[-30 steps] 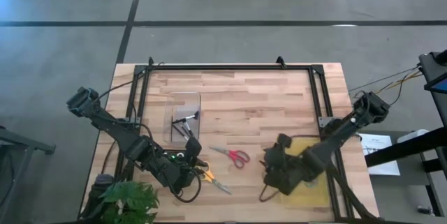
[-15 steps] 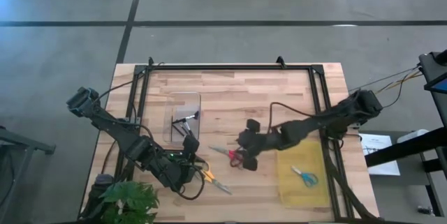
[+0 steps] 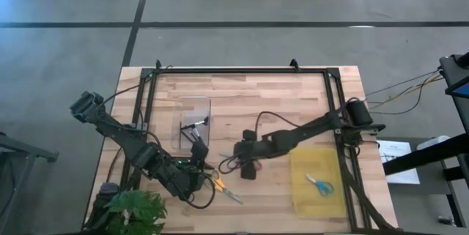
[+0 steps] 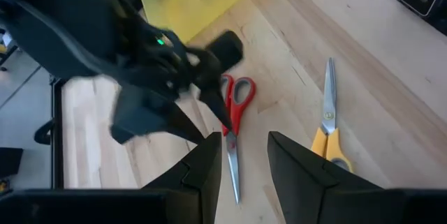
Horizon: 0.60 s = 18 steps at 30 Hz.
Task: Pick & Place Paint Supplies
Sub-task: Put the red scissors into the yellow bin
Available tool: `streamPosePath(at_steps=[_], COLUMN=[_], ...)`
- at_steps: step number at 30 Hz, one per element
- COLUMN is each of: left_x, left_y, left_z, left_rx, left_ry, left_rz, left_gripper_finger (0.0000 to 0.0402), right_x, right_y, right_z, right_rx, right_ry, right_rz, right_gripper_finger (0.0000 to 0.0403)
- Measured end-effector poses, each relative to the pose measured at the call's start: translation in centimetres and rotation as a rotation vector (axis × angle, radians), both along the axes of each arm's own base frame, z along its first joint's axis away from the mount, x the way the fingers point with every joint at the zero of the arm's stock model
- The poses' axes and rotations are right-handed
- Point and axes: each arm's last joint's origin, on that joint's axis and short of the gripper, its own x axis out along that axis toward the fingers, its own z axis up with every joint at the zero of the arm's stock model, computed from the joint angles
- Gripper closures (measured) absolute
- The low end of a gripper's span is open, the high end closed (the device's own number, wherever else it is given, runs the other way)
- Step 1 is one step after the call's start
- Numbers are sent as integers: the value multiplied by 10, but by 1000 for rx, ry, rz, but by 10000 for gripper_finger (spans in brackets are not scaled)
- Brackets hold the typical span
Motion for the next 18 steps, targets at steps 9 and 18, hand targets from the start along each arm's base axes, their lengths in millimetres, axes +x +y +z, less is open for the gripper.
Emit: streamPosePath(at_steps=[9,18], left_x=[0,0], left_y=[0,0], left_z=[0,0], left_rx=[0,-6], left_ry=[3,1], left_rz=[2,7], left_gripper_finger=[279,279], right_x=[27,23], right_y=[-3,-11], right_z=[-35,-43], right_rx=[22,38], right_ry=[71,147], right_rz=[-9,-68], right_gripper_finger=[193,193])
